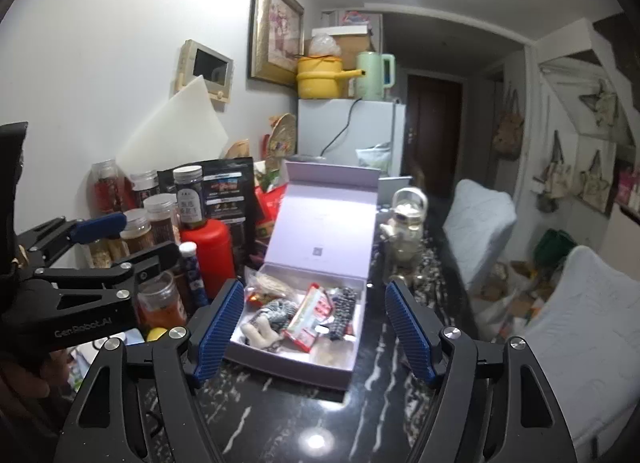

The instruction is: Organize soft objects

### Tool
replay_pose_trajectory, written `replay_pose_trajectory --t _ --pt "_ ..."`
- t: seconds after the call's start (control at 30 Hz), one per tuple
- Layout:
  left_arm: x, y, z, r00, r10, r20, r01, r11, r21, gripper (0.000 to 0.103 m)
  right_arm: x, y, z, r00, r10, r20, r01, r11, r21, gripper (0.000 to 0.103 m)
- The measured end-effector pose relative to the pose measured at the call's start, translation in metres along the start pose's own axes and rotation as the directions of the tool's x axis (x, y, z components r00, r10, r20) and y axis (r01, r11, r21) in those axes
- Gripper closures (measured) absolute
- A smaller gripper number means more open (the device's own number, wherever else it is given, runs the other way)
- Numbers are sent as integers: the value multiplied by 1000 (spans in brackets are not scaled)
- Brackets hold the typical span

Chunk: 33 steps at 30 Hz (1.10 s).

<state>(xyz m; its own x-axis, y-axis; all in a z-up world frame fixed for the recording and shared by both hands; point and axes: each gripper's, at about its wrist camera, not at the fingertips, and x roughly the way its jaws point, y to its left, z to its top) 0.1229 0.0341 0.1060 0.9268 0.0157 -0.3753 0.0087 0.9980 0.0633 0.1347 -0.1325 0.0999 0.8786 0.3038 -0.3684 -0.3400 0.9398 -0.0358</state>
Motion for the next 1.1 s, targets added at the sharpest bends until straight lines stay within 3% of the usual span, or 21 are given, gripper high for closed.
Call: replay_pose_trajectory --t 0.07,0.7,1.1 --pt "-7 -1 -3 1000 -9 6 9 1000 -5 24 -8 2 -4 1000 -5 10 5 1000 3 23" --pt "-52 -10 -60 997 -73 1 73 997 -17 24 -61 18 -73 997 -72 8 71 995 74 20" --pt "-74 -20 -93 998 -61 -8 60 998 -25 24 -82 23 -106 995 -95 -20 96 991 97 20"
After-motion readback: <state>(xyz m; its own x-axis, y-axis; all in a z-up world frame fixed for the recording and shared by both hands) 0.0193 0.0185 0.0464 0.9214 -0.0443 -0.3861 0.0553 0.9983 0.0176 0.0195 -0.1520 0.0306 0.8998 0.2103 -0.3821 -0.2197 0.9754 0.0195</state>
